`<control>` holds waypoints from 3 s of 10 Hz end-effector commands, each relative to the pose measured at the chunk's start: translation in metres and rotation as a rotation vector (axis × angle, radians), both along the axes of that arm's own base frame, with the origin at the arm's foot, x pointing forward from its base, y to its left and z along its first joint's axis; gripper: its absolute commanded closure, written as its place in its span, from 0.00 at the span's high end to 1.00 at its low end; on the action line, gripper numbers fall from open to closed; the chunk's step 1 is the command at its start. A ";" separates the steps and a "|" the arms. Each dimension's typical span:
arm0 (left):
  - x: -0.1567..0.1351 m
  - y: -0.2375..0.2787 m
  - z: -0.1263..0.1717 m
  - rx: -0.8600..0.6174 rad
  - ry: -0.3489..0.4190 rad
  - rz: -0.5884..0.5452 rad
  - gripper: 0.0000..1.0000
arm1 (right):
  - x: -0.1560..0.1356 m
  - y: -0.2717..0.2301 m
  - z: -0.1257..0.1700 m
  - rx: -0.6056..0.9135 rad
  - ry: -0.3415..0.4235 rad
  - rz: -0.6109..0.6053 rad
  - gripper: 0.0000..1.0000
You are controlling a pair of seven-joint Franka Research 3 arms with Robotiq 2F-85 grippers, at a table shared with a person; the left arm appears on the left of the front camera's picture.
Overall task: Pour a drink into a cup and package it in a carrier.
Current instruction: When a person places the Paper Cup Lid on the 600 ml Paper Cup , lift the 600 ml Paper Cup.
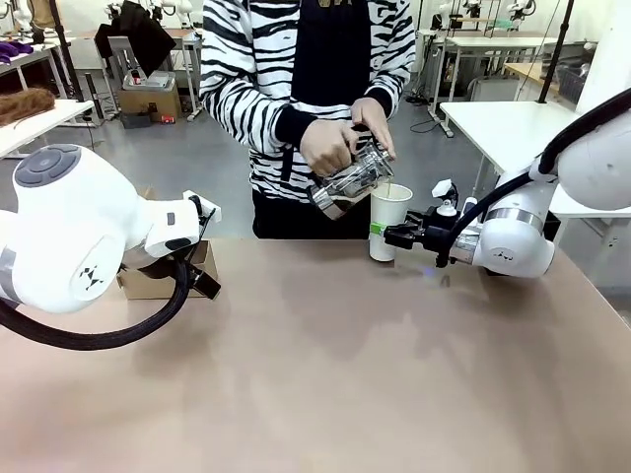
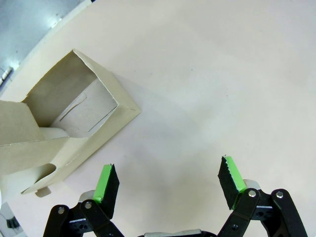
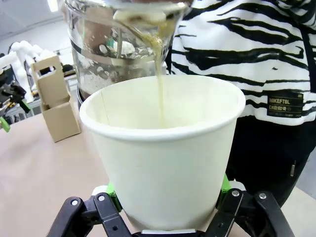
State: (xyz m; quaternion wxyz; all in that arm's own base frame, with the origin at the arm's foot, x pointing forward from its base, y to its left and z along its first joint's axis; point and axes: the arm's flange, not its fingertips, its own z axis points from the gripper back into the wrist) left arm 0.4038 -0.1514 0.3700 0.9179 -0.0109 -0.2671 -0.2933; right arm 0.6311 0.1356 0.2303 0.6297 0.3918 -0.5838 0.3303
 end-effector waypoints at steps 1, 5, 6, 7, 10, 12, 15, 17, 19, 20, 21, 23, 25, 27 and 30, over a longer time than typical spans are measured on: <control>0.000 0.000 0.000 -0.002 0.000 -0.001 1.00 | 0.001 0.001 0.003 0.012 0.005 -0.001 0.81; 0.000 0.000 0.000 -0.002 0.000 -0.001 1.00 | 0.001 0.001 0.003 0.012 0.005 -0.001 0.81; 0.000 0.000 0.000 -0.002 0.000 -0.001 1.00 | 0.001 0.001 0.003 0.012 0.005 -0.001 0.81; 0.000 0.000 0.000 -0.002 0.000 -0.001 1.00 | 0.001 0.001 0.003 0.012 0.005 -0.001 0.81; 0.000 0.000 0.000 -0.002 0.000 -0.001 1.00 | 0.001 0.001 0.003 0.012 0.005 -0.001 0.81; 0.000 0.000 0.000 -0.002 0.000 -0.001 1.00 | 0.001 0.001 0.003 0.012 0.005 -0.001 0.81; 0.000 0.000 0.000 -0.002 0.000 -0.001 1.00 | 0.001 0.001 0.003 0.012 0.005 -0.001 0.81; 0.000 0.000 0.000 -0.002 0.000 -0.001 1.00 | 0.001 0.001 0.003 0.012 0.005 -0.001 0.81; 0.000 0.000 0.000 -0.002 0.000 -0.001 1.00 | 0.001 0.001 0.003 0.012 0.005 -0.001 0.81; 0.000 0.000 0.000 -0.002 0.000 -0.001 1.00 | 0.001 0.001 0.003 0.012 0.005 -0.001 0.81; 0.000 0.000 0.000 -0.002 0.000 -0.001 1.00 | 0.001 0.001 0.003 0.012 0.005 -0.001 0.81; 0.000 0.000 0.000 -0.002 0.000 -0.001 1.00 | 0.001 0.001 0.003 0.012 0.005 -0.001 0.81; 0.000 0.000 0.000 -0.002 0.000 -0.001 1.00 | 0.001 0.001 0.003 0.012 0.005 -0.001 0.81; 0.000 0.000 0.000 -0.002 0.000 -0.001 1.00 | 0.001 0.001 0.003 0.012 0.005 -0.001 0.81; 0.000 0.000 0.000 -0.002 0.000 -0.001 1.00 | 0.001 0.001 0.003 0.012 0.005 -0.001 0.81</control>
